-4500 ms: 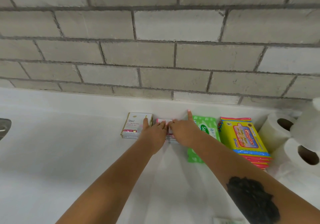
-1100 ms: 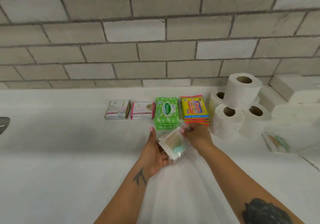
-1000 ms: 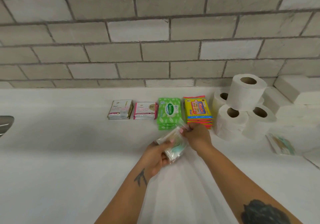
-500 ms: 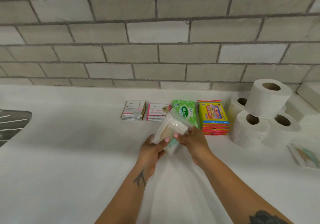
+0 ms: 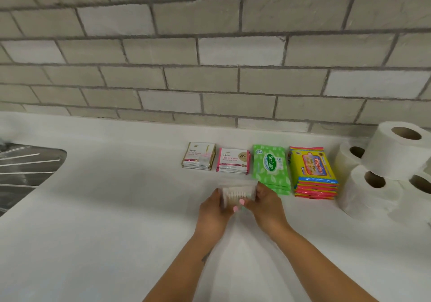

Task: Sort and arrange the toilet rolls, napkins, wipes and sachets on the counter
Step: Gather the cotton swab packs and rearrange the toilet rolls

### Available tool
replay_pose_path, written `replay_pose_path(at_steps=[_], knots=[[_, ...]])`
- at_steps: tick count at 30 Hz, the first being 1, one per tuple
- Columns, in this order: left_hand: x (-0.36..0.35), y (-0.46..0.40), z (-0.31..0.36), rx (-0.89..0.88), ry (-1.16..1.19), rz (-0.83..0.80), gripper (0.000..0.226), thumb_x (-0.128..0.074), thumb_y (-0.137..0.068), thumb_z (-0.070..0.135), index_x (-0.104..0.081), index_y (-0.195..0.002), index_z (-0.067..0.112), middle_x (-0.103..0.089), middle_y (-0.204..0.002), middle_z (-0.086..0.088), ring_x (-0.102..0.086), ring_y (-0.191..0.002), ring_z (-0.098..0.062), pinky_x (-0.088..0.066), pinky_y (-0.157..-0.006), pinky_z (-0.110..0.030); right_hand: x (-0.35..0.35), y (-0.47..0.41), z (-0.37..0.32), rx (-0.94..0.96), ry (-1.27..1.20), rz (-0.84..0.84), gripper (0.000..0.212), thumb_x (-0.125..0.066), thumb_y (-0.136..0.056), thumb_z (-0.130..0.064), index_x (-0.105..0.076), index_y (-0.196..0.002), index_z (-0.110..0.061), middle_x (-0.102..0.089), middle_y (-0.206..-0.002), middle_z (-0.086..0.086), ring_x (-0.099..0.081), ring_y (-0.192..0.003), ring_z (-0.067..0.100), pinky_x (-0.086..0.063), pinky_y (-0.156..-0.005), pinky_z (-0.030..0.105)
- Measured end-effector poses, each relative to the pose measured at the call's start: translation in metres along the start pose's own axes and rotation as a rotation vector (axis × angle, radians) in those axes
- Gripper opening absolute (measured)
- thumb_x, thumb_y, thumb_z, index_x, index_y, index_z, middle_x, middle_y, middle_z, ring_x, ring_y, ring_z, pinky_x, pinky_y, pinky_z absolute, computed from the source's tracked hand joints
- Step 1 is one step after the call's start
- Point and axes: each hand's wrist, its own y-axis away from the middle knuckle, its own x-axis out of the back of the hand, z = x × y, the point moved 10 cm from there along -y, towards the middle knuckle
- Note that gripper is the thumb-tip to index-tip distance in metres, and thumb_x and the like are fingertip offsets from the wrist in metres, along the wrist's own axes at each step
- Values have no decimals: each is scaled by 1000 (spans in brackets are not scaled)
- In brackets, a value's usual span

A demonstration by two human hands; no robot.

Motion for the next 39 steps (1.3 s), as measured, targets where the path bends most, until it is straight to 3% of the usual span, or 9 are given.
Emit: replay_pose_path(at_steps=[3,7,10,14,18,26,31,35,39], knots=[[5,-12,-15,73,4,-69,35,-75,-75,25,-58,-105,25,-65,-99,18,-62,-93,0,-43,-72,-2,-12,-7,-10,29,-4,-29,31,-75,-67,-14,-62,-89,-30,-72,-95,-5,-67,-91,17,-52,-87,43],[37,-27,-39,176,-31,-170,57,-75,-58,40,-61,-110,20,-72,-101,5,-68,-96,-13,-55,-85,-34,-36,-14,-22,37,17,-68,53,-79,-70,-7,-47,-107,-29,-60,-95,-3,-62,-76,14,-48,-70,24],[78,-34,-49,232,-140,-193,35,-75,-64,30,-68,-97,20,-73,-86,3,-66,-82,-10,-52,-69,-27,-58,-16,-31,100,178,-62,62,-78,-72,-15,-42,-122,-27,-52,-108,-10,-58,-87,14,-42,-74,20],[125,-37,-64,372,-312,-143,15,-72,-75,14,-61,-85,13,-65,-86,-7,-60,-80,-18,-41,-57,-22,-114,-5,-50,402,580,-238,45,-66,-80,-20,-53,-123,-22,-47,-126,-11,-47,-118,12,-37,-90,18],[129,-44,-64,343,-657,-242,28,-63,-85,20,-64,-105,1,-66,-110,-15,-62,-103,-28,-41,-69,-29,-176,12,-52,580,774,-475,42,-57,-86,-19,-55,-128,-19,-50,-133,-1,-43,-125,21,-39,-100,29],[157,-73,-82,345,-784,-146,33,-60,-86,22,-62,-110,0,-66,-113,-14,-63,-105,-27,-46,-83,-28,-224,-6,-56,724,980,-508,33,-46,-89,-8,-55,-121,-7,-57,-118,12,-52,-107,33,-43,-84,40],[178,-99,-88,353,-771,-63,43,-60,-85,19,-53,-120,-4,-61,-120,-15,-58,-113,-28,-44,-90,-28,-251,-28,-72,841,1086,-412,26,-81,-48,-22,-66,-70,-23,-60,-61,-7,-58,-55,12,-46,-56,19],[190,-125,-95,379,-733,-9,40,-57,-85,14,-50,-121,-3,-61,-117,-13,-57,-109,-27,-43,-89,-28,-262,-47,-80,912,1217,-291,24,-75,-45,-25,-63,-66,-25,-57,-56,-8,-56,-61,15,-38,-76,35],[196,-149,-100,395,-664,34,47,-55,-85,10,-45,-129,2,-59,-120,-10,-56,-111,-24,-40,-84,-22,-267,-64,-88,900,1267,-223,21,-75,-45,-24,-63,-63,-25,-57,-52,-8,-55,-65,16,-28,-74,34]])
